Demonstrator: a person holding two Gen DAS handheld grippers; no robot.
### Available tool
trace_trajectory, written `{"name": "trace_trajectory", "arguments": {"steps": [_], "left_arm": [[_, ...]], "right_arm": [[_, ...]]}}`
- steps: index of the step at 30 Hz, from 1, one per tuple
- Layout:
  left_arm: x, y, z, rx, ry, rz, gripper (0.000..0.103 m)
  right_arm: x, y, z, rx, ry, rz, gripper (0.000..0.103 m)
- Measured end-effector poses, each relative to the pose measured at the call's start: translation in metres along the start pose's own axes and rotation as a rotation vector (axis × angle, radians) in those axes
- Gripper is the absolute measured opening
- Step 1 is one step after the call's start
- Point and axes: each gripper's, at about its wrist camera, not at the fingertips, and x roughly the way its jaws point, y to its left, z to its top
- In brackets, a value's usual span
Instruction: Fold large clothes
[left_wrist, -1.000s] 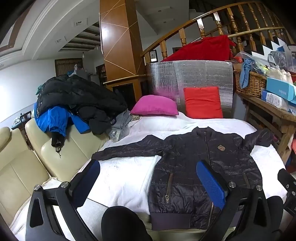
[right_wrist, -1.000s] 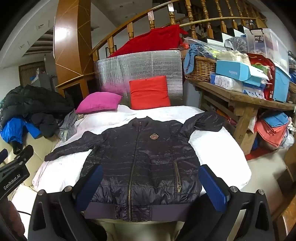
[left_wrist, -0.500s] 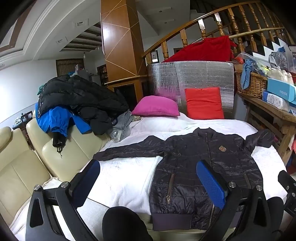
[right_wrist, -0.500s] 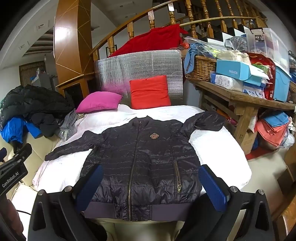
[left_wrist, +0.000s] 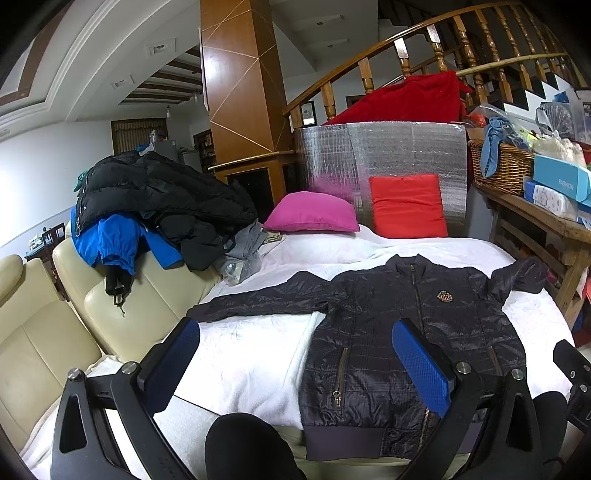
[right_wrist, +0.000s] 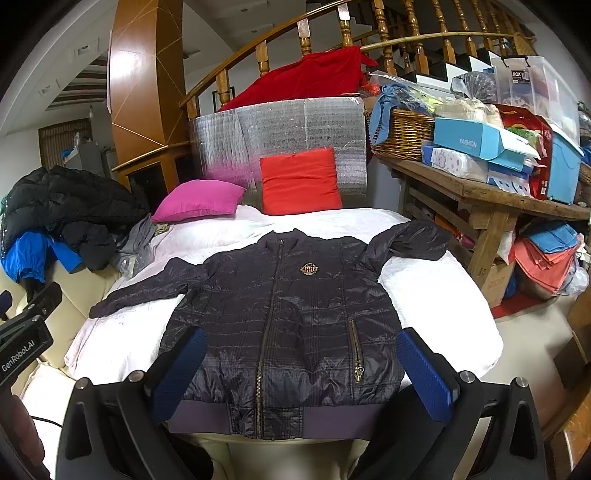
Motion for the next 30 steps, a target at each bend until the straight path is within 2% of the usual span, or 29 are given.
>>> {"name": "trace_trajectory", "arguments": {"steps": [30], "left_arm": [[0.0074, -0.0047, -0.0048, 0.015, 0.016, 0.002, 0.103]], "right_arm": [[0.0088, -0.0031, -0.0013, 0.006, 0.022, 0.0, 0.103]]}}
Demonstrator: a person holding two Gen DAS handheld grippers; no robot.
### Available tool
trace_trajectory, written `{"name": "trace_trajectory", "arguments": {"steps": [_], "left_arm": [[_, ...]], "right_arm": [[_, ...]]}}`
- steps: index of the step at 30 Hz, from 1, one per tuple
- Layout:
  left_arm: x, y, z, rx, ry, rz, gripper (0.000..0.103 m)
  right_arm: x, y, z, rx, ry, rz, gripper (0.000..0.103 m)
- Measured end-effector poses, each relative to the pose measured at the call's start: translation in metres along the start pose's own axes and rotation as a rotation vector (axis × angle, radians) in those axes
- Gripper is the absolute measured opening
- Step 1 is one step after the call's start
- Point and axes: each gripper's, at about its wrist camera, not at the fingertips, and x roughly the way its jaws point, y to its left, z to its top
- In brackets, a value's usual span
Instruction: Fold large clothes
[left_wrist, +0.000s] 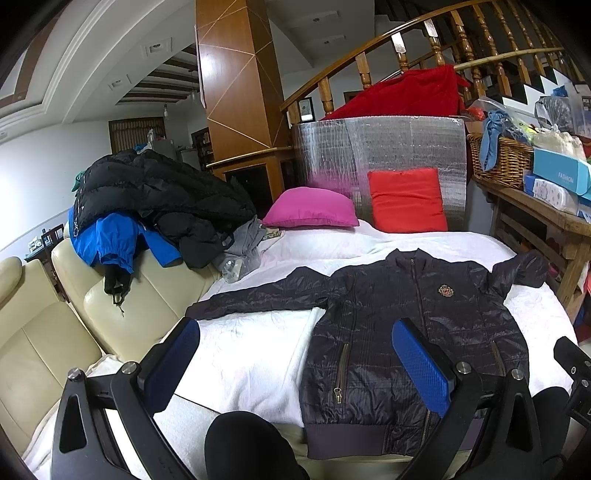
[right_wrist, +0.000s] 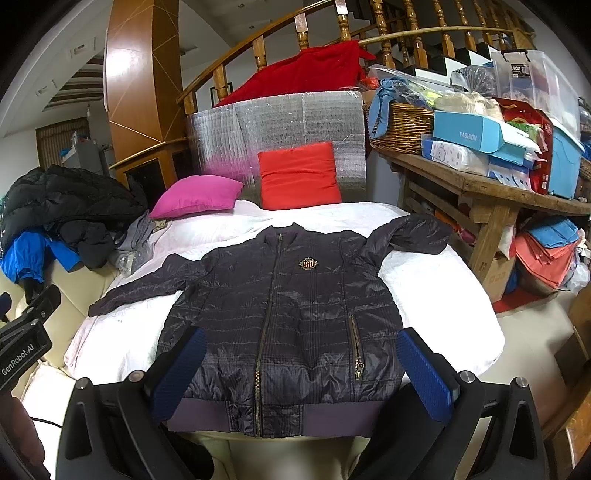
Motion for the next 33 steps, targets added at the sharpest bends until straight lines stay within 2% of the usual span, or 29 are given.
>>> {"name": "trace_trajectory", "arguments": {"steps": [33], "left_arm": [[0.009, -0.0017, -0.0014, 0.007, 0.031, 0.003, 0.103]], "right_arm": [[0.0093, 0.0011, -0.0021, 0.003, 0.025, 0.0, 0.103]]}}
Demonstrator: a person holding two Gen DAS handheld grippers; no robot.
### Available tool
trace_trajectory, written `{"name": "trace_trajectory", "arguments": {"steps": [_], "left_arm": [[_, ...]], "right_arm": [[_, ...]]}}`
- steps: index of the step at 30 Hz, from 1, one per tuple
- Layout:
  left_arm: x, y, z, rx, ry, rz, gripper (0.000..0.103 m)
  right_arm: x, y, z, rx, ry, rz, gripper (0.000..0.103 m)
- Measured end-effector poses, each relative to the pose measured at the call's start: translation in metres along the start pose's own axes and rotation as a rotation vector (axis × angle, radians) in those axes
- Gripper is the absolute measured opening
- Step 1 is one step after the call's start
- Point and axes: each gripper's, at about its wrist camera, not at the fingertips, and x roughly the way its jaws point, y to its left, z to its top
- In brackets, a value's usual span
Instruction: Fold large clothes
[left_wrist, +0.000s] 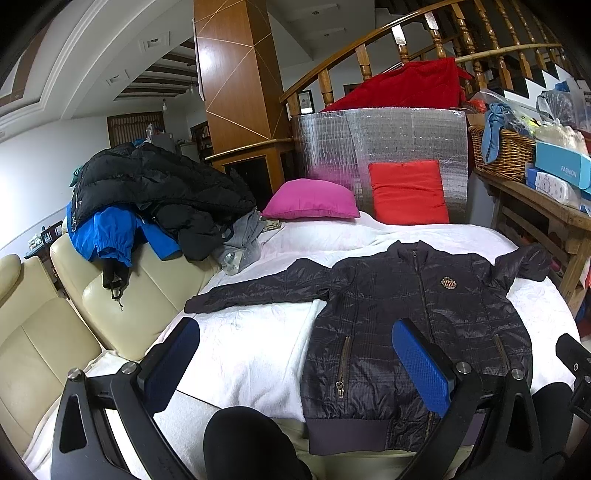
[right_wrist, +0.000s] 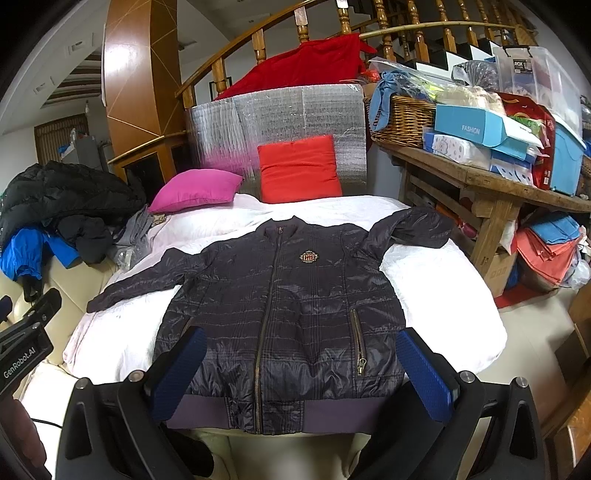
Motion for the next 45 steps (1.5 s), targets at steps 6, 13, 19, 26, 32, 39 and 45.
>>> {"name": "trace_trajectory", "arguments": {"steps": [6, 13, 19, 26, 32, 39, 45], "left_arm": [[0.0, 0.0, 0.0, 0.0, 0.003, 0.0, 0.103], [0.004, -0.001, 0.0, 0.005, 0.014, 0.003, 0.103], [0.016, -0.007, 0.002, 0.012, 0.031, 0.012, 0.103], [0.046, -0.021, 0.002, 0.041, 0.082, 0.018, 0.103], [0.104, -0.044, 0.005, 0.059, 0.181, -0.038, 0.103], [0.263, -0.112, -0.027, 0.149, 0.485, -0.12, 0.103], [0.35, -0.157, -0.046, 0.175, 0.561, -0.106, 0.103]], "right_arm": [[0.001, -0.001, 0.0, 0.0, 0.002, 0.0, 0.103], [0.006, -0.003, 0.001, 0.005, 0.012, 0.002, 0.103], [0.018, -0.004, 0.004, 0.012, 0.025, 0.001, 0.103], [0.05, -0.014, 0.009, 0.034, 0.065, -0.008, 0.103], [0.092, -0.037, 0.023, 0.077, 0.083, -0.024, 0.103], [0.185, -0.155, 0.065, 0.4, 0.06, 0.048, 0.103], [0.276, -0.267, 0.092, 0.708, 0.048, 0.103, 0.103]]}}
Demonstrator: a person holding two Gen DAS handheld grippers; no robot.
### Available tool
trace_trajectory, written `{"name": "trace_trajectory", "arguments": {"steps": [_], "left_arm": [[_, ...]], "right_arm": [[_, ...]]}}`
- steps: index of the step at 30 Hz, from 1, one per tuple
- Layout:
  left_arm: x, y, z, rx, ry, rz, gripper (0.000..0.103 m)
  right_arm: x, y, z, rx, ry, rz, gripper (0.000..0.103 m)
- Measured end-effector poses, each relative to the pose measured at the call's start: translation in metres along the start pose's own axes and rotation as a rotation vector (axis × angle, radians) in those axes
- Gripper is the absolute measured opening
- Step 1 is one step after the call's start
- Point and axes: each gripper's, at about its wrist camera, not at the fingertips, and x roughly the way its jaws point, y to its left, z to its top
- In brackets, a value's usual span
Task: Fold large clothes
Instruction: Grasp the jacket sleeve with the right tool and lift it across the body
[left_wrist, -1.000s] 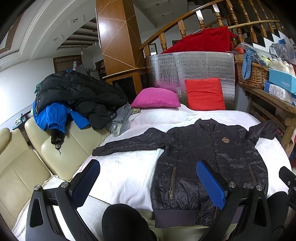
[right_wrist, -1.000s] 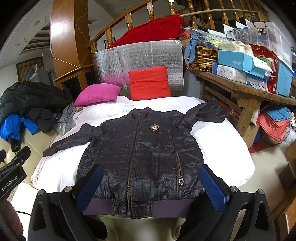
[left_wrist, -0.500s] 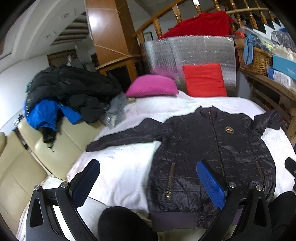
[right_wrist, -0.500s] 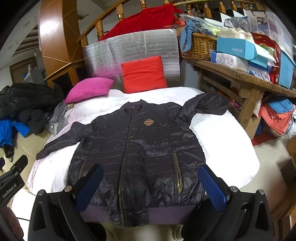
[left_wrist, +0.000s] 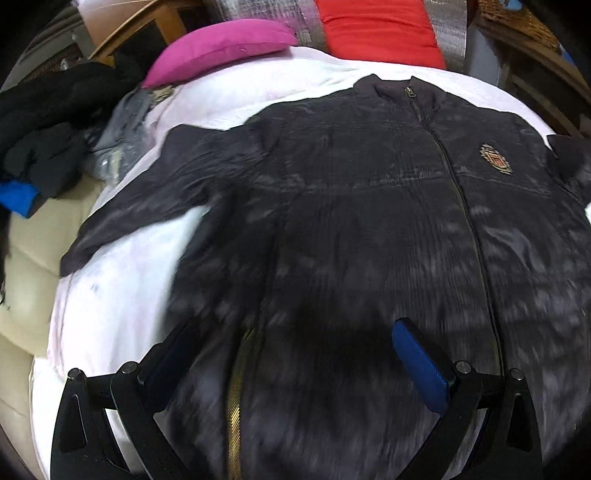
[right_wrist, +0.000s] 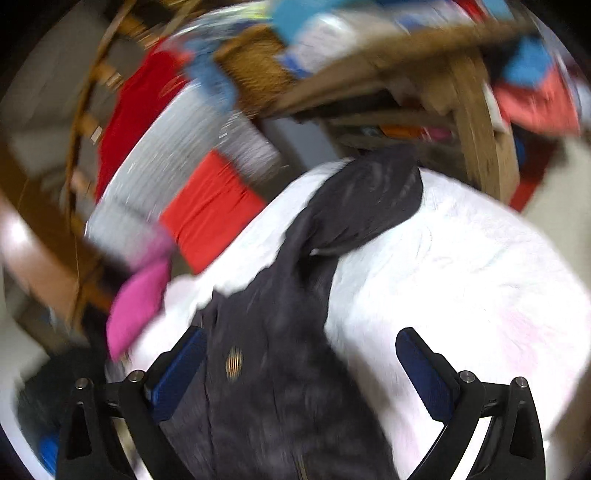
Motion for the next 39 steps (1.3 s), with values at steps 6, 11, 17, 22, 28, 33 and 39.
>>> {"name": "trace_trajectory", "arguments": {"steps": [6, 11, 17, 22, 28, 33, 39], "left_arm": [[0.031, -0.032, 0.015, 0.086, -0.009, 0.017, 0.103], [0.031, -0.04, 0.014, 0.083, -0.03, 0.006, 0.103], [0.047, -0.022, 0.01, -0.091, 0.038, -0.13, 0.103], [0.042, -0.027, 0.005, -0.083, 0.006, -0.125, 0.103], [0.032, -0.017, 0.018, -0.068, 0.087, -0.147, 0.103], [-0.001, -0.003, 0.032, -0.071, -0.021, -0.117, 0.103], [-0.025, 0.041, 0.04, -0.178, -0.135, -0.022, 0.103]], "right_arm": [[0.077, -0.038, 0.074, 0.281, -0.004, 0.155, 0.103], [0.125, -0.031, 0.115, 0.302, -0.016, -0.01, 0.103], [0.177, -0.033, 0.137, 0.269, 0.044, -0.244, 0.097], [0.186, -0.049, 0.13, 0.234, 0.049, -0.3, 0.038], [0.143, -0.006, 0.117, 0.087, -0.076, -0.188, 0.029], [0.115, 0.081, 0.065, -0.202, -0.116, -0.006, 0.028], [0.113, 0.153, -0.044, -0.404, 0.11, 0.194, 0.029]]}}
